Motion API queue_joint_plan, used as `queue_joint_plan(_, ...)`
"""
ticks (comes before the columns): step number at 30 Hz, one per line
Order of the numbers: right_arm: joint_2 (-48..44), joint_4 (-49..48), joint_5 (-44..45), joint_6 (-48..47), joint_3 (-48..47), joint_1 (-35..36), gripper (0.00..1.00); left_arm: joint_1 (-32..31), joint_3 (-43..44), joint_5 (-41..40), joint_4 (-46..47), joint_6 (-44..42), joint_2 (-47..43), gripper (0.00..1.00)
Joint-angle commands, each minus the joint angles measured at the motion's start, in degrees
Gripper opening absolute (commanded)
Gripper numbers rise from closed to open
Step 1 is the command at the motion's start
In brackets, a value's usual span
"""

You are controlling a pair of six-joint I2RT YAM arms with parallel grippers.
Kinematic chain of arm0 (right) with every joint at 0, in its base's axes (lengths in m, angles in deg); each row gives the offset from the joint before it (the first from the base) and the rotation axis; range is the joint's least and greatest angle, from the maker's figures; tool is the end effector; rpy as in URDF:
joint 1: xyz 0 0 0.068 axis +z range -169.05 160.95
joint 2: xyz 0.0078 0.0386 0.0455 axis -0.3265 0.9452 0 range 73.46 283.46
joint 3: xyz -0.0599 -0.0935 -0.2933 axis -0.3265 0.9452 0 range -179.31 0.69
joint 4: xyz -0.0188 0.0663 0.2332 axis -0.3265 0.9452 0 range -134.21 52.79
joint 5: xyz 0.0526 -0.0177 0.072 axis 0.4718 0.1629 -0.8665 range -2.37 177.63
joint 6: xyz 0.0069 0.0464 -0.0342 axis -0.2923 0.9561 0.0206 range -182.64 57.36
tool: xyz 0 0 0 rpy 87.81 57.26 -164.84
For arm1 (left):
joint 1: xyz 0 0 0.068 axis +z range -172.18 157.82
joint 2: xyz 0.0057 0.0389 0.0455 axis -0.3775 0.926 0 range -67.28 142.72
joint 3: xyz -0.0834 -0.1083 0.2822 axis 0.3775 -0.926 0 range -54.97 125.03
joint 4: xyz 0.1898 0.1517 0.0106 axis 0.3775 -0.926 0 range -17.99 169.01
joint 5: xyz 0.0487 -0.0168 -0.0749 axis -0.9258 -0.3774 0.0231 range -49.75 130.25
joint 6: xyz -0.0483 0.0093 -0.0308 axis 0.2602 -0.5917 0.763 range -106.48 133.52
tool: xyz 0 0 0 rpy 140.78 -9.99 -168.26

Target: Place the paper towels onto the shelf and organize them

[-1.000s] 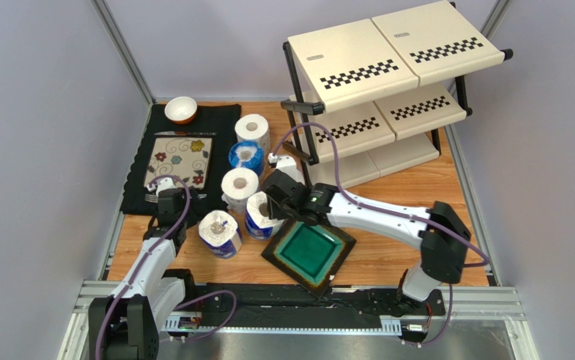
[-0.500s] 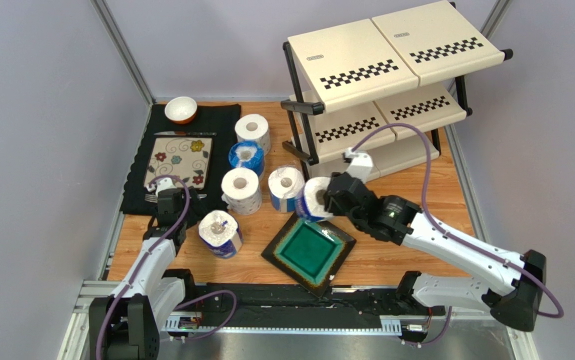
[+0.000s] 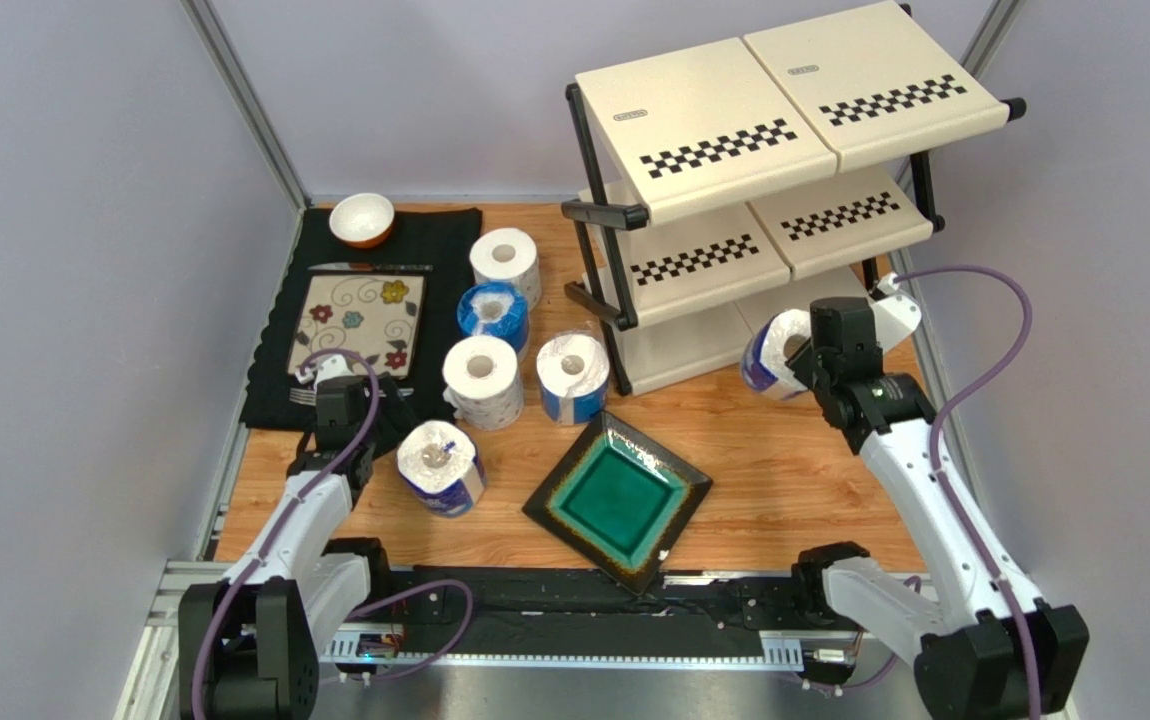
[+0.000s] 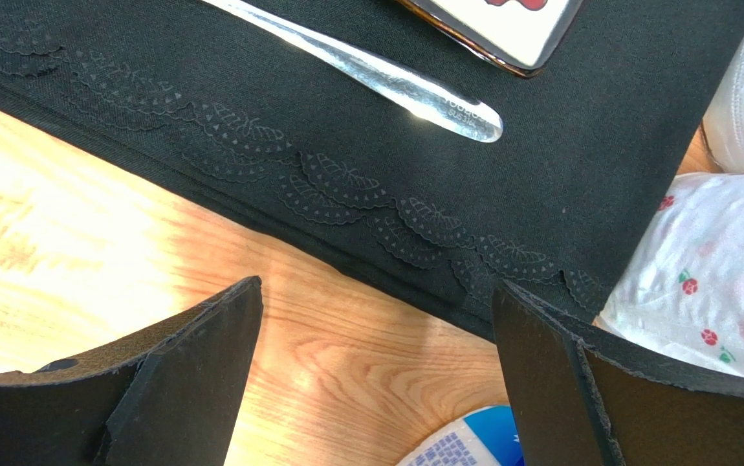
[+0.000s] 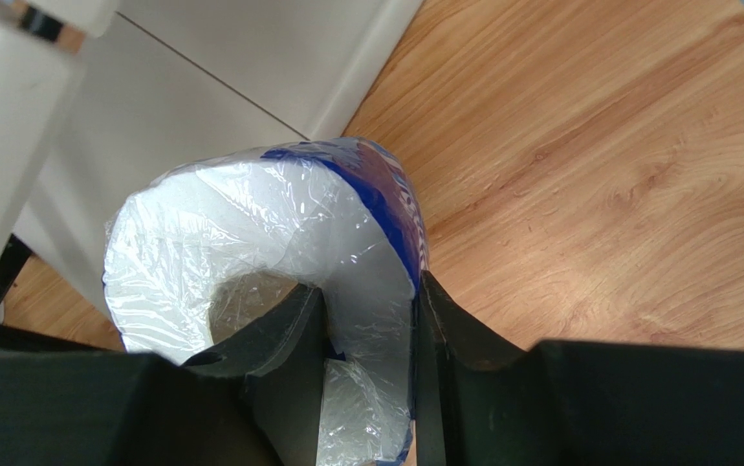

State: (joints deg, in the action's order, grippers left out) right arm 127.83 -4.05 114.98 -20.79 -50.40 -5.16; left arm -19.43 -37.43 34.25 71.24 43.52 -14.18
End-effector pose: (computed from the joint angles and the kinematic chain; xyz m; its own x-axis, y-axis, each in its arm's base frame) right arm 0.1510 0.0177 0.3329 -0.4234 0.5057 -0.7517 0.5276 0.8121 0.2492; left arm 0.1381 0.0109 0.1968 -0.5318 -0.5234 -0.6658 -0.4498 0.8407 -0.3015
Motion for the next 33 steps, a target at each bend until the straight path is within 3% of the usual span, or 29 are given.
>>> queue_joint_plan(1, 3.1, -7.8, -5.1, -2.1, -2.3, -6.1, 0.24, 0.8, 0.0, 1.7, 1.9, 1.6, 0.4, 0.96)
queue_joint_plan(7, 8.6, -13.4, -10.5, -2.9, -2.6, -15.5, 0.24, 1.9, -0.4, 4.3, 2.9, 2.4, 1.0, 0.95)
queue_joint_plan(14, 15.8, -16.9, -8.8, -6.2, -6.8, -17.8, 0.26, 2.5, -1.5, 5.6, 4.3, 3.1, 1.8, 0.94)
queue_joint_plan(23, 25.8, -22.6, -13.0, -8.5, -11.7, -20.4, 0.27, 2.6, -1.4, 5.4, 3.8, 2.9, 1.1, 0.94)
queue_joint_plan(33, 29.8, -31.2, -14.0, -9.1, -11.8, -20.7, 0.27, 2.5, -1.2, 5.0, 3.2, 2.4, 0.6, 0.94)
